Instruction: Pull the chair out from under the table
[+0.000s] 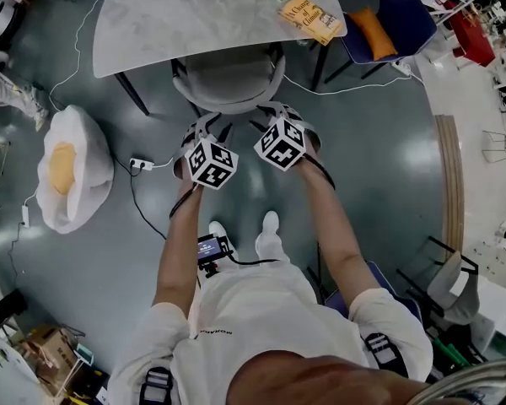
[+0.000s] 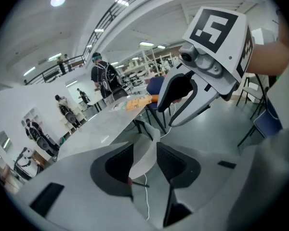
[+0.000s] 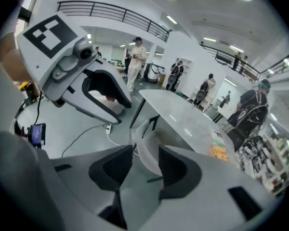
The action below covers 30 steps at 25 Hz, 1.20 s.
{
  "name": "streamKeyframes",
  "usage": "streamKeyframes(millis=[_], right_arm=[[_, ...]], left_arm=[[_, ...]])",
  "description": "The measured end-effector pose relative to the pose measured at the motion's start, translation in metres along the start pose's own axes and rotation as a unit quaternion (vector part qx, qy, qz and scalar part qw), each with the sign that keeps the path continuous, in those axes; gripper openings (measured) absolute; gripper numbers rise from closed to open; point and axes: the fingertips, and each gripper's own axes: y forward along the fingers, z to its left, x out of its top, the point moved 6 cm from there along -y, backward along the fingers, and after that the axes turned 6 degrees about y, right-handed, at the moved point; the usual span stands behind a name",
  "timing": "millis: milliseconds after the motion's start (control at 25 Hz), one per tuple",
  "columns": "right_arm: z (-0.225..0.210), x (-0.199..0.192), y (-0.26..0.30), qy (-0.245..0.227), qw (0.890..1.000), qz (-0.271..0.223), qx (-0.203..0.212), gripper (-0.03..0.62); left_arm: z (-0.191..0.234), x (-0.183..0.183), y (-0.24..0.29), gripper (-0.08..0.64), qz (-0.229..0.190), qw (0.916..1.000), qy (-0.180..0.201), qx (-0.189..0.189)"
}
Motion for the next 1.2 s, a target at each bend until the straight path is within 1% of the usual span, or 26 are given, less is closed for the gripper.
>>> streamKeyframes(millis=[160,280,520,760,880,960,1040,1120,1200], right_arm=[[0.001,-0.013,0.025,-0.076,0.997,0.032,0.006,0.183],[0.002,-0.02,0.045,-0.124,0.991,0.046,0.01,0.199],[0.007,-0.035,0.085,-0.208,0.975,0.083,0.013,0.241],[0.003,-0.043,0.109,-0.262,0.96,0.098,0.001,0.252],[0.003,-0.047,0.12,-0.285,0.953,0.101,-0.005,0.252],[0.003,-0.053,0.129,-0.293,0.95,0.108,-0.006,0.256],[0.002,-0.058,0.138,-0.298,0.948,0.116,-0.012,0.262],[0.0,-0.063,0.147,-0.296,0.948,0.117,-0.025,0.264],[0.0,-0.066,0.155,-0.292,0.949,0.115,-0.03,0.264]], left_arm=[[-0.002,-0.006,0.02,0.152,0.015,0.9986,0.05,-0.013],[-0.006,-0.014,0.039,0.167,0.033,0.9943,0.098,-0.026],[-0.019,-0.03,0.074,0.183,0.058,0.9797,0.186,-0.045],[-0.025,-0.039,0.104,0.206,0.069,0.9664,0.242,-0.052],[-0.025,-0.044,0.116,0.21,0.074,0.9575,0.274,-0.053],[-0.025,-0.049,0.124,0.213,0.08,0.9539,0.284,-0.055],[-0.022,-0.055,0.134,0.213,0.084,0.9552,0.28,-0.049],[-0.022,-0.06,0.141,0.213,0.085,0.9572,0.274,-0.04],[-0.024,-0.066,0.147,0.213,0.091,0.9559,0.277,-0.032]])
